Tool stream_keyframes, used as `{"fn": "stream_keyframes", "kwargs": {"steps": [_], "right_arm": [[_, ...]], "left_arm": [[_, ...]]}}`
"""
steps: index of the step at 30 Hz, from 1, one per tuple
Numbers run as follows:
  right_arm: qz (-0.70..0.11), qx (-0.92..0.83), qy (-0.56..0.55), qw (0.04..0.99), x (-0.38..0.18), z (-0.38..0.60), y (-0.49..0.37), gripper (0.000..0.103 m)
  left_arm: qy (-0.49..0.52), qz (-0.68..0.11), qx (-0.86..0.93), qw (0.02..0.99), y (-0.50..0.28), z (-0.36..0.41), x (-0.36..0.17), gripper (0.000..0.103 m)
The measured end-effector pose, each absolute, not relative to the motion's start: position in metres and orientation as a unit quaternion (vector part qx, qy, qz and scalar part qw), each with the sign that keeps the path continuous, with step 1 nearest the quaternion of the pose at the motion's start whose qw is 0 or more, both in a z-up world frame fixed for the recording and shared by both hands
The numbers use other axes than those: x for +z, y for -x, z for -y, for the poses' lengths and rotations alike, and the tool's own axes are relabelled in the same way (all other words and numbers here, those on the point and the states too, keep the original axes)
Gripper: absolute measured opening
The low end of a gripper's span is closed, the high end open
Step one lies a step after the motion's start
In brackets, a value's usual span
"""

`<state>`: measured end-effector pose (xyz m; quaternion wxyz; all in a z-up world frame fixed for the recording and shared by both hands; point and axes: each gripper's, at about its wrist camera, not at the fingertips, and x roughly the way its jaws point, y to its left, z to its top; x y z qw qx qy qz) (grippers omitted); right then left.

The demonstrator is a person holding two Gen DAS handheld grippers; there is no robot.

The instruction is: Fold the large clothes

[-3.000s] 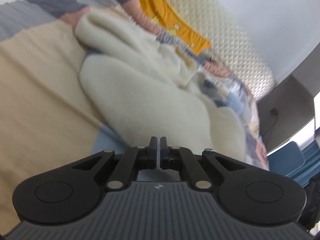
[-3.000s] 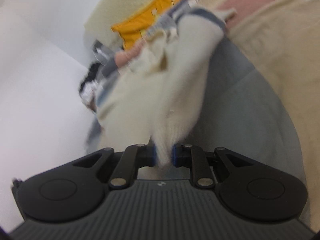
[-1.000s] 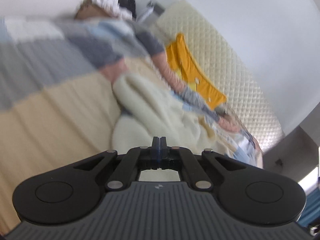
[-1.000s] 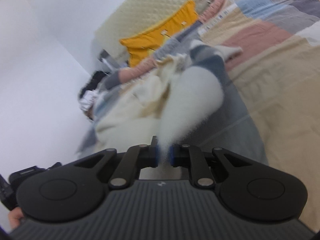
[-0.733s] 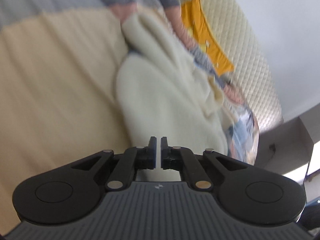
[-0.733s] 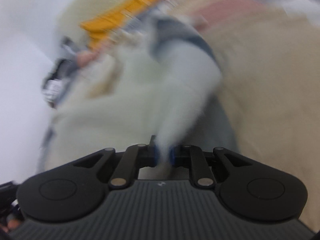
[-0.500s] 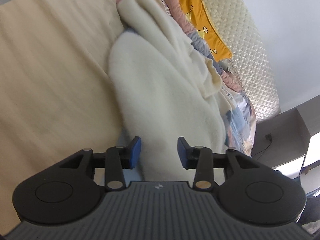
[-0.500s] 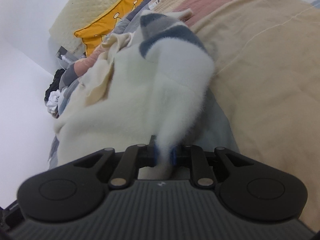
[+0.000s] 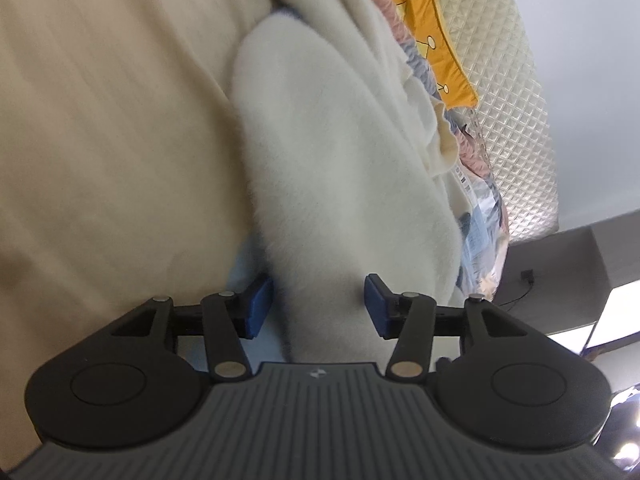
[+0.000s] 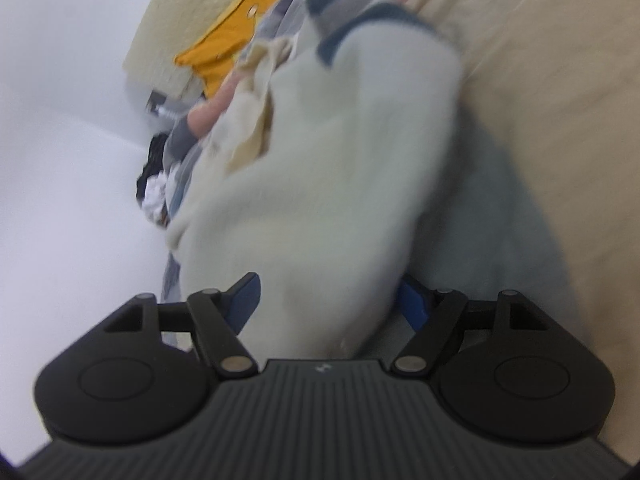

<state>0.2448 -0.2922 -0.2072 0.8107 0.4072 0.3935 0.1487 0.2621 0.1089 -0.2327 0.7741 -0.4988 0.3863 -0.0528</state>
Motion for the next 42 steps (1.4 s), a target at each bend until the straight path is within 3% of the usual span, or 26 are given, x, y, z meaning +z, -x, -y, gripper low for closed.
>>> {"fn": "stream_keyframes", "kwargs": {"steps": [4,8,9,11,14,16,25,32,42], "right_arm": [[-0.402,0.167,-0.39,0.812,-0.212,0.275,-0.253,0.075],[-0.392,0.178,-0.378,0.82,-0.215,0.267,-0.266,0.073],[-0.389,0.178,-0.377,0.822,-0.215,0.267,-0.269,0.065],[-0.384,0.167,-0.384,0.823,-0.218,0.27,-0.272,0.05],[-0.377,0.164,-0.385,0.826,-0.218,0.272,-0.271,0.034],[-0.363,0.177,-0.383,0.83,-0.213,0.27,-0.268,0.028],[-0.252,0.252,-0.364,0.861,-0.149,0.271,-0.213,0.018],[-0.174,0.294,-0.393,0.854,-0.107,0.281,-0.166,0.017],[-0.077,0.354,-0.322,0.875,0.08,0.283,-0.143,0.017]], "left_arm": [[0.518,-0.387,-0.052,0.762,-0.282,-0.107,-0.244,0.057],[0.47,-0.395,-0.047,0.788,-0.302,-0.096,-0.238,0.054],[0.454,-0.396,-0.044,0.797,-0.303,-0.092,-0.234,0.051],[0.419,-0.392,-0.035,0.818,-0.299,-0.086,-0.227,0.027],[0.414,-0.365,-0.04,0.833,-0.286,-0.084,-0.216,0.013],[0.414,-0.338,-0.047,0.844,-0.277,-0.087,-0.202,0.011],[0.422,-0.237,-0.075,0.872,-0.205,-0.107,-0.137,0.01],[0.453,-0.185,-0.124,0.863,-0.154,-0.116,-0.08,0.01],[0.401,-0.084,-0.185,0.893,-0.133,-0.112,0.113,0.01]]}}
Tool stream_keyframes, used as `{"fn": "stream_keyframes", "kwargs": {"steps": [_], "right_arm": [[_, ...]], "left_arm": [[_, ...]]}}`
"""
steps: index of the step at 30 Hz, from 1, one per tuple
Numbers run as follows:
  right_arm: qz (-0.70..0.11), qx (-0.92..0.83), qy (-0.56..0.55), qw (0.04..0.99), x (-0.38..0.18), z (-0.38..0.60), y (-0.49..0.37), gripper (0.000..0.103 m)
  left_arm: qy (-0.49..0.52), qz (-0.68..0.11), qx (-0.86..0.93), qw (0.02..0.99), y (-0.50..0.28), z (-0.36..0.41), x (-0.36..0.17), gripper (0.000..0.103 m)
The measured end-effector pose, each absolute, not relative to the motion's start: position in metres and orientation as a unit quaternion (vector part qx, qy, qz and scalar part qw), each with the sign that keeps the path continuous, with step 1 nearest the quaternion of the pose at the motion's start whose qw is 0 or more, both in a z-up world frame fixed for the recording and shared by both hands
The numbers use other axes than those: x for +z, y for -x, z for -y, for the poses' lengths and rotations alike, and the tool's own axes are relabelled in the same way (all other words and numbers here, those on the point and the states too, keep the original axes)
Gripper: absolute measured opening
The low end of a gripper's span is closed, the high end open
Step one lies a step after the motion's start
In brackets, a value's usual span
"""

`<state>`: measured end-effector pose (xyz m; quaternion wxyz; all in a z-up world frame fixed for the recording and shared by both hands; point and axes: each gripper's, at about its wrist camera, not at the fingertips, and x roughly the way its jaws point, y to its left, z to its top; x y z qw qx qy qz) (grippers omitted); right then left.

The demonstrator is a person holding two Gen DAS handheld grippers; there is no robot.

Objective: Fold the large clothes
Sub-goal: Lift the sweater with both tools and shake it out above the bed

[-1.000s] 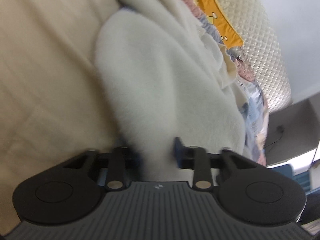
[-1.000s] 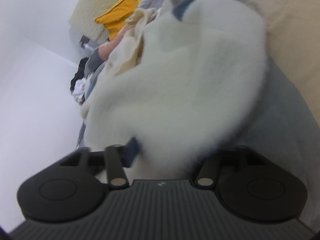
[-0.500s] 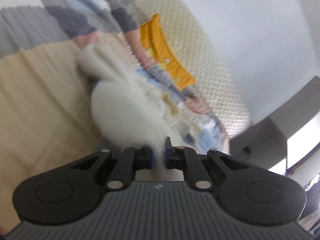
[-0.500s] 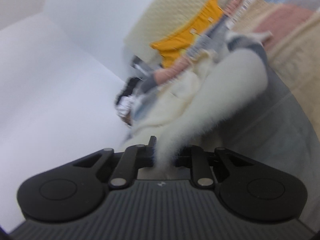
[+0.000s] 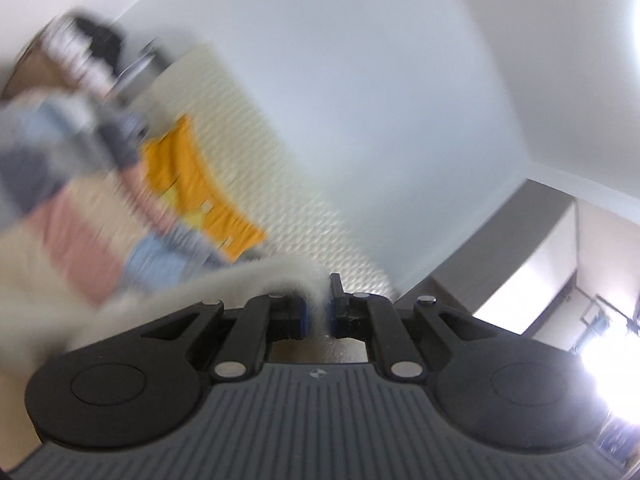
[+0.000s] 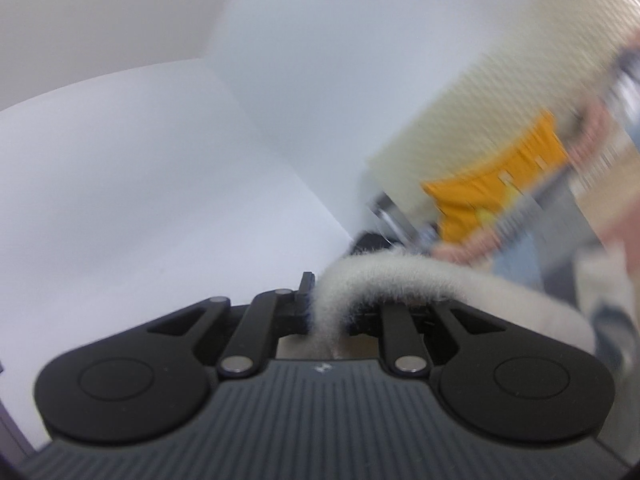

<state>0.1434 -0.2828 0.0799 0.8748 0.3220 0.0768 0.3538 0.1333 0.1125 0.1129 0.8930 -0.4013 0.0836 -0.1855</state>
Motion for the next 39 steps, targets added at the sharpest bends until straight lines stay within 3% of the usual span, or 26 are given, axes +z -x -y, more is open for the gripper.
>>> {"fn": "stream_keyframes", "kwargs": {"steps": [7,13,17,28,32,39], "right_arm": [[-0.031,0.385,-0.304,0.871,0.223,0.285,-0.152,0.017],[-0.029,0.366,-0.293,0.883,0.277,0.289,-0.17,0.017],[-0.058,0.337,-0.278,0.898,0.244,0.286,-0.2,0.017],[-0.189,0.244,-0.251,0.918,0.061,0.254,-0.374,0.017],[-0.225,0.211,-0.248,0.918,-0.007,0.25,-0.431,0.017],[-0.275,0.165,-0.231,0.919,-0.079,0.25,-0.488,0.017]], "left_arm": [[0.325,-0.032,-0.204,0.923,-0.137,-0.109,0.269,0.011],[0.29,-0.037,-0.193,0.937,-0.161,-0.097,0.312,0.012],[0.297,-0.092,-0.185,0.932,-0.198,-0.098,0.271,0.012],[0.35,-0.243,-0.12,0.896,-0.397,-0.106,0.04,0.012],[0.336,-0.259,-0.098,0.9,-0.465,-0.096,-0.024,0.012],[0.304,-0.305,-0.078,0.899,-0.57,-0.081,-0.125,0.012]]}}
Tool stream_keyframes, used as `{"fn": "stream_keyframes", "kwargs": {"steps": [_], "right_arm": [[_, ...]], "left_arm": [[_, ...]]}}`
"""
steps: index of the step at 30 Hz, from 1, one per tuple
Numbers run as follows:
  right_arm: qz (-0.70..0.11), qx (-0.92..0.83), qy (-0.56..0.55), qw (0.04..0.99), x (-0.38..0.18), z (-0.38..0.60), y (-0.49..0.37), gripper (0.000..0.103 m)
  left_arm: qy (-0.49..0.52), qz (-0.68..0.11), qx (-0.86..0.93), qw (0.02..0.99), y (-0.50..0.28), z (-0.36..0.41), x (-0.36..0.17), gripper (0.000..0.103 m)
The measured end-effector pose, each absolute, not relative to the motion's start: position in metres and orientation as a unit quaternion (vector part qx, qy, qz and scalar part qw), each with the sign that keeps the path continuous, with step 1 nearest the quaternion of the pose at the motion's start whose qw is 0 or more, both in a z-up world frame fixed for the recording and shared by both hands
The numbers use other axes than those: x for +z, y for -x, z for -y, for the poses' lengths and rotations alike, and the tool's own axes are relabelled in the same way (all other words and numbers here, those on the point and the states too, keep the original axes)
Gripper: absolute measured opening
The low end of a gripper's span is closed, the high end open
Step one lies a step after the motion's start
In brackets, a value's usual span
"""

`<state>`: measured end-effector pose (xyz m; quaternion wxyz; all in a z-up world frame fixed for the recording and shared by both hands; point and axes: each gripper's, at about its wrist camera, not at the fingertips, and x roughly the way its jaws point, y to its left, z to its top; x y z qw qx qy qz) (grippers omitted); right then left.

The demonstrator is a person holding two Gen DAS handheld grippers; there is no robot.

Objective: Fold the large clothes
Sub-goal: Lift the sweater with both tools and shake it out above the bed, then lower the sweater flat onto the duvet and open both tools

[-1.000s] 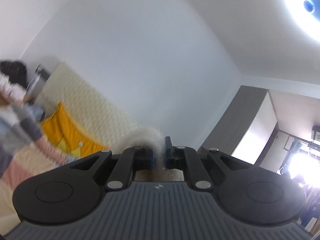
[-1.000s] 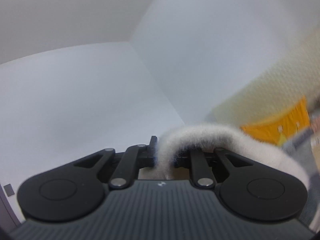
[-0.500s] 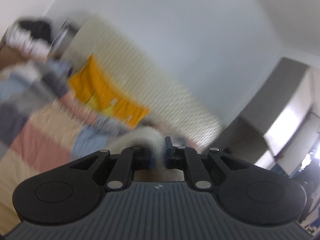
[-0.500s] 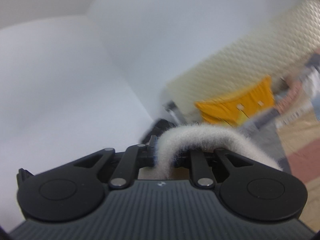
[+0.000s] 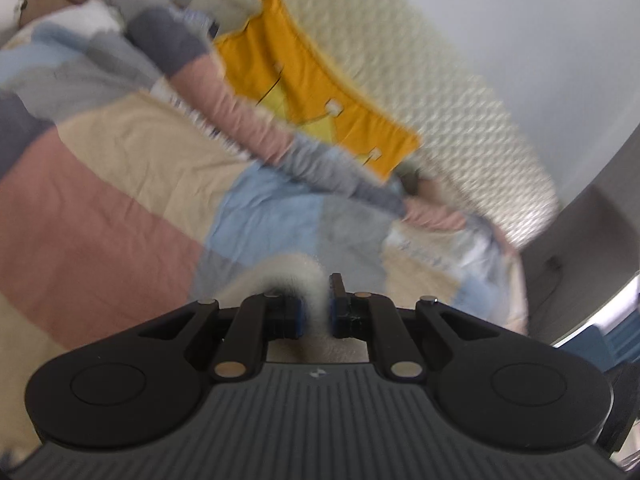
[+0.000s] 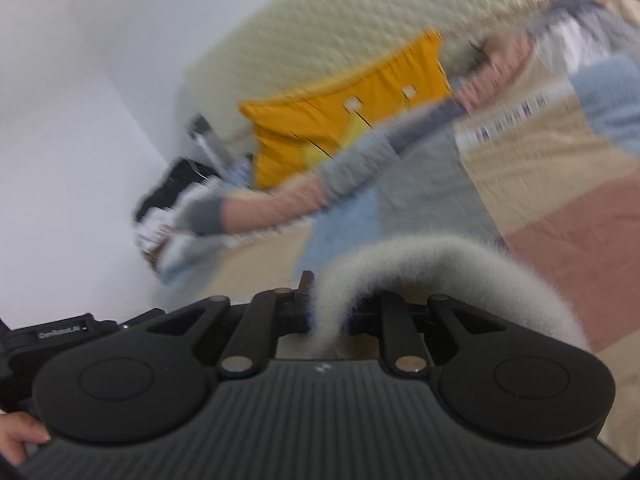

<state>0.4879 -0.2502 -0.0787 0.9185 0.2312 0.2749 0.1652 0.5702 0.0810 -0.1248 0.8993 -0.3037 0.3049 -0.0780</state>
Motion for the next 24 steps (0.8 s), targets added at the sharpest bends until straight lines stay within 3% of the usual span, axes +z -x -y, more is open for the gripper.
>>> {"fn": "stream_keyframes", "kwargs": {"steps": [8,16,17,18,19,20,21,24], "right_arm": [[-0.368,0.135,-0.248,0.886,-0.185,0.242,-0.558,0.018],[-0.369,0.139,-0.259,0.882,-0.19,0.242,-0.555,0.02],[-0.375,0.134,-0.269,0.877,-0.19,0.243,-0.557,0.024],[-0.38,0.132,-0.283,0.871,-0.188,0.243,-0.557,0.039],[-0.382,0.136,-0.297,0.864,-0.185,0.244,-0.556,0.059],[-0.381,0.141,-0.307,0.861,-0.181,0.244,-0.554,0.069],[-0.378,0.144,-0.306,0.862,-0.176,0.242,-0.549,0.078],[-0.371,0.146,-0.257,0.88,-0.154,0.233,-0.529,0.078]], "left_arm": [[0.257,-0.392,-0.042,0.882,-0.655,-0.079,-0.217,0.015],[0.259,-0.395,-0.052,0.88,-0.654,-0.081,-0.222,0.015],[0.252,-0.395,-0.052,0.882,-0.649,-0.079,-0.215,0.018],[0.245,-0.395,-0.053,0.884,-0.644,-0.077,-0.209,0.022],[0.239,-0.393,-0.053,0.886,-0.638,-0.074,-0.201,0.035],[0.232,-0.391,-0.054,0.889,-0.631,-0.072,-0.193,0.048],[0.225,-0.391,-0.052,0.891,-0.624,-0.07,-0.186,0.052],[0.219,-0.399,-0.049,0.889,-0.601,-0.068,-0.164,0.057]]}}
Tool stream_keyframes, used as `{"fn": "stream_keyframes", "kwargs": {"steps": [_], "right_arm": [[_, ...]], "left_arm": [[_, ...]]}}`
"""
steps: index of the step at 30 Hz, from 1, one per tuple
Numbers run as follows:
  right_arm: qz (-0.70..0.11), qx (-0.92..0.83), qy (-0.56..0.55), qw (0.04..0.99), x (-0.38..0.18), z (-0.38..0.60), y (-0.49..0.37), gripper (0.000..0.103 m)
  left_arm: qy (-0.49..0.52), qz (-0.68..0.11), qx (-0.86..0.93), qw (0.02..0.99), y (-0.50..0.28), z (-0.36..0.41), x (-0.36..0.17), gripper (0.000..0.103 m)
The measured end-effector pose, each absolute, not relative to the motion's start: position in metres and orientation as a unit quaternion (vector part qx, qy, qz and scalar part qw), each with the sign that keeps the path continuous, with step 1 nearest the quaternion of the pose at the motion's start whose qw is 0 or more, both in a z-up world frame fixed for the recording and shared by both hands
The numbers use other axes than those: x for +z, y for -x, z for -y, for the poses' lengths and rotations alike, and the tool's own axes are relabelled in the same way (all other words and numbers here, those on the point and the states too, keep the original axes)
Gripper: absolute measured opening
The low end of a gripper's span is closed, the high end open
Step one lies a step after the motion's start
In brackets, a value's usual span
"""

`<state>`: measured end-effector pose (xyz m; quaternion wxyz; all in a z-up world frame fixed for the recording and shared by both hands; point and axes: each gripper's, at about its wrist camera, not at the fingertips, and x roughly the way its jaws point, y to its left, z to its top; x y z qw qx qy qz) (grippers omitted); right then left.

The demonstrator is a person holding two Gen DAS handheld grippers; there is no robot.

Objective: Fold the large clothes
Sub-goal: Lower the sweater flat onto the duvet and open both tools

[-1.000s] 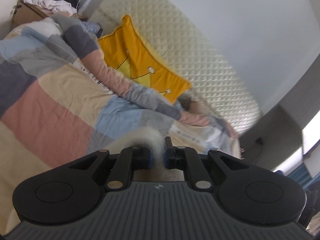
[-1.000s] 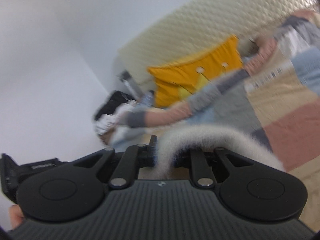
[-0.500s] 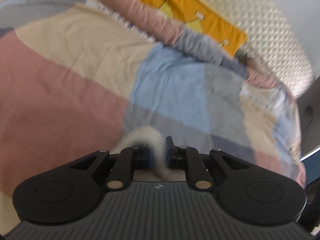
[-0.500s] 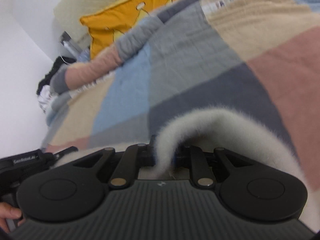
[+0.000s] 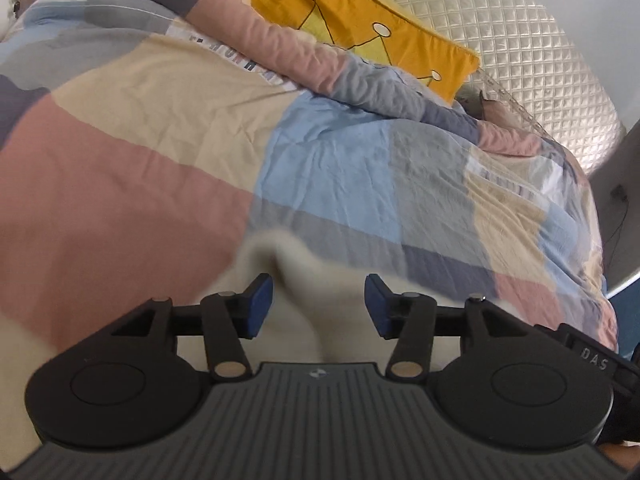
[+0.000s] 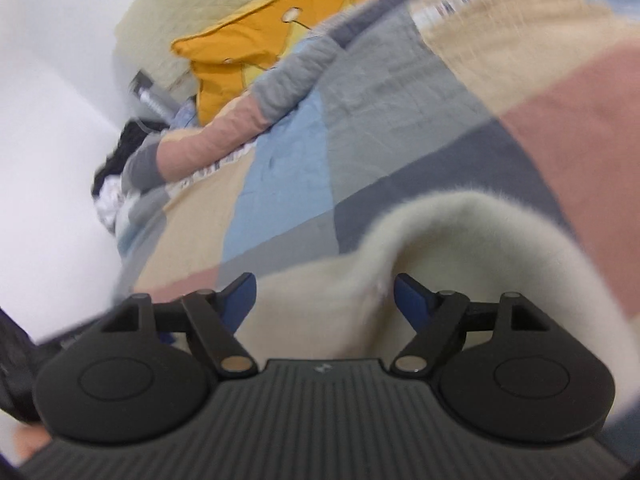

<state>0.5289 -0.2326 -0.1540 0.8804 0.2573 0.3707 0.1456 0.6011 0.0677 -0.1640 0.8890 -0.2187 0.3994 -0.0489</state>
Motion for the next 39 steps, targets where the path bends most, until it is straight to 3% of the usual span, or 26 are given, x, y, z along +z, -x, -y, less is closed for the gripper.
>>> {"fn": "stream_keyframes", "kwargs": {"steps": [11,17,27,39], "right_arm": [[-0.317,0.176,-0.183,0.914,-0.068,0.223,-0.425,0.078],[-0.286,0.191,-0.136,0.929,-0.034,0.216,-0.35,0.077],[-0.25,0.201,-0.131,0.938,-0.029,0.223,-0.238,0.077],[-0.23,0.202,-0.139,0.942,-0.073,0.243,-0.17,0.078]], "left_arm": [[0.169,-0.392,-0.055,0.902,-0.487,-0.06,-0.067,0.057],[0.163,-0.393,-0.069,0.902,-0.403,-0.049,-0.039,0.057],[0.145,-0.359,-0.083,0.918,-0.279,-0.045,-0.026,0.057],[0.101,-0.371,-0.104,0.917,-0.189,-0.012,-0.071,0.057]]}}
